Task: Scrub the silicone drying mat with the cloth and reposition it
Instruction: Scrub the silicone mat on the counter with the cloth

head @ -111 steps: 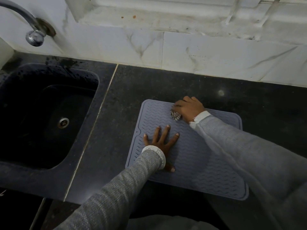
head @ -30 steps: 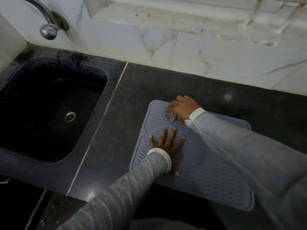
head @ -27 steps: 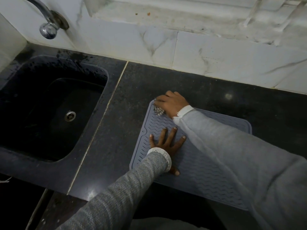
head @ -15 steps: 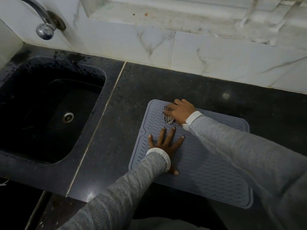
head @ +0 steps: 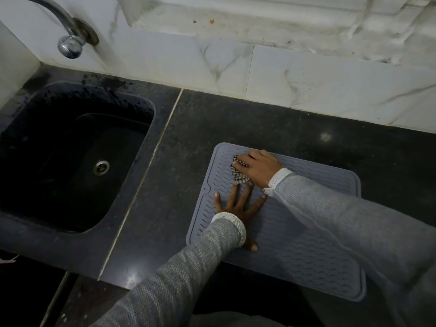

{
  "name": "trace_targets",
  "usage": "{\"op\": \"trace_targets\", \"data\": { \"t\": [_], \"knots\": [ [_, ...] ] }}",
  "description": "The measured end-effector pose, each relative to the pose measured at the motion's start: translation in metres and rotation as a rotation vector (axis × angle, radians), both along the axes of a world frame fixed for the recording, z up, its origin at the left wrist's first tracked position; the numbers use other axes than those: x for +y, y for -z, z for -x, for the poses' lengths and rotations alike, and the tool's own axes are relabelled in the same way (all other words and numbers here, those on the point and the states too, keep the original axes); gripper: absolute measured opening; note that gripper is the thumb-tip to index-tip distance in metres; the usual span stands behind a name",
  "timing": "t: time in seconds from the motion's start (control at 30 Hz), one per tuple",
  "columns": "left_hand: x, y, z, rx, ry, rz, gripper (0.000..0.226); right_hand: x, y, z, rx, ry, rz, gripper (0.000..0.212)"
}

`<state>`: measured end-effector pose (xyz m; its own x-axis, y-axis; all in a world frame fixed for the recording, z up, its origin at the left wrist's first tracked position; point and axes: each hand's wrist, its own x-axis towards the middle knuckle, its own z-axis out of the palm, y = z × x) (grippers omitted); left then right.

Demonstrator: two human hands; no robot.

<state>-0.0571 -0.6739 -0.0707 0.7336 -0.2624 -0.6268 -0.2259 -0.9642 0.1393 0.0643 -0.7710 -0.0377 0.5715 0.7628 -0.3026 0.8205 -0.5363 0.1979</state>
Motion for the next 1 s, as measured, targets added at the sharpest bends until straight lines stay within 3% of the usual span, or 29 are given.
{"op": "trace_targets", "data": {
  "t": [0.27, 0.5, 0.67, 0.8, 0.9, 1.0],
  "knots": [
    [-0.009, -0.003, 0.014, -0.073, -0.007, 0.018, 0.131, 0.002, 0.001, 0.0, 0.022, 0.043, -0.013, 0.063],
    [-0.013, -0.003, 0.017, 0.035, -0.042, 0.054, 0.113, 0.011, -0.011, 0.003, 0.128, 0.193, -0.104, 0.065],
    [-0.015, -0.01, 0.015, 0.089, -0.036, 0.031, 0.109, 0.048, -0.014, 0.01, 0.206, 0.337, -0.329, 0.045],
    [-0.017, -0.012, 0.013, 0.135, -0.031, -0.03, 0.106, 0.066, -0.005, 0.018, 0.127, 0.147, -0.169, 0.046],
    [-0.014, -0.01, 0.014, 0.113, -0.03, 0.029, 0.107, 0.042, -0.002, 0.016, 0.112, 0.08, -0.079, 0.059],
    [-0.012, -0.006, 0.016, 0.079, -0.043, 0.046, 0.112, 0.008, -0.004, 0.012, 0.099, 0.01, 0.005, 0.059]
  ]
}}
